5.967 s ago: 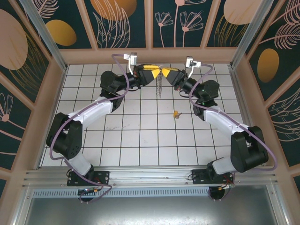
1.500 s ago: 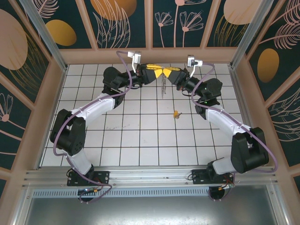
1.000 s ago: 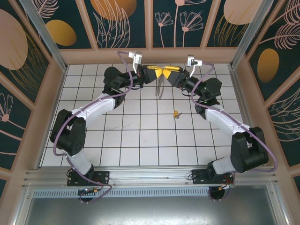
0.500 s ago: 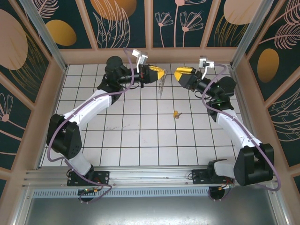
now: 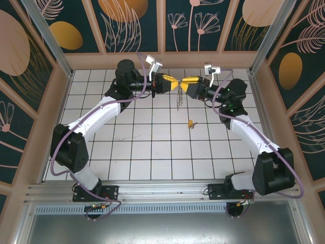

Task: Put the keys on the keyring

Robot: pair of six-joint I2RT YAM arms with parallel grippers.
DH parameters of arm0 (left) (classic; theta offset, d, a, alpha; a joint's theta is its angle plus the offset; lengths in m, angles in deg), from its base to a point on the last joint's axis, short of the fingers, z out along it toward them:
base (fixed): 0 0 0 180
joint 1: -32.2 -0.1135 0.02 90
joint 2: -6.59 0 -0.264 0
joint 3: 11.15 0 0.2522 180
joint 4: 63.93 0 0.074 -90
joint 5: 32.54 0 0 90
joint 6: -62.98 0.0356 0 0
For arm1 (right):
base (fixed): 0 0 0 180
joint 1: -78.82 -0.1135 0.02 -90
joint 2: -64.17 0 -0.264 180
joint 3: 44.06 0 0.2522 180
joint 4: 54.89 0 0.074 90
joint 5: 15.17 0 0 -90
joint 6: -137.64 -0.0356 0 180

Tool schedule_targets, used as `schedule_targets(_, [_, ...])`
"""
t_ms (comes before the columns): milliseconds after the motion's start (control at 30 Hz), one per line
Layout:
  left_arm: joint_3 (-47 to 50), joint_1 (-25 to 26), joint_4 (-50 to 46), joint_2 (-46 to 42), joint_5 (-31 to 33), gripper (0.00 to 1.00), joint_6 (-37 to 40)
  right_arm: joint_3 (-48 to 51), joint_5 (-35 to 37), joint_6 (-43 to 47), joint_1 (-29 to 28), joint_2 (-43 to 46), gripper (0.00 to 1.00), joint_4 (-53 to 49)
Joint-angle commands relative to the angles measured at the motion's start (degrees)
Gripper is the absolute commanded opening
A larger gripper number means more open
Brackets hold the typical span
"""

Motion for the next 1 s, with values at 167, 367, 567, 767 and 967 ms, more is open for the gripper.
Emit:
schedule_targets(167, [-1.3,0.4,0.7,-2.2,-1.6,0.0,0.7,-2.4,-0.6,1.1,-1.3,-1.5,0.31,1.4])
schedule_targets(367, [-1.3,0.3,1.1,-2.1,-2.2,0.0,0.4,-2.3,-0.5,1.2,-1.4,-1.5,0.03,1.4])
schedule_targets(567, [0.3,0.4,3.4,-3.0,1.6,0.32,-1.4,-1.4,1.9,0.8,-1.1,-0.8,0.0,3.0])
schedule_targets(767, [8.7,-0.4,16.4,-7.6,13.1,0.51,-8.2,0.6,4.8,-4.4,-0.1,0.8,0.0,10.5])
schedule_targets(967, [9.8,-0.5,27.4,-5.6,10.6,0.45,-17.8,2.1,9.0,-10.5,-0.8,1.7,0.0,18.4])
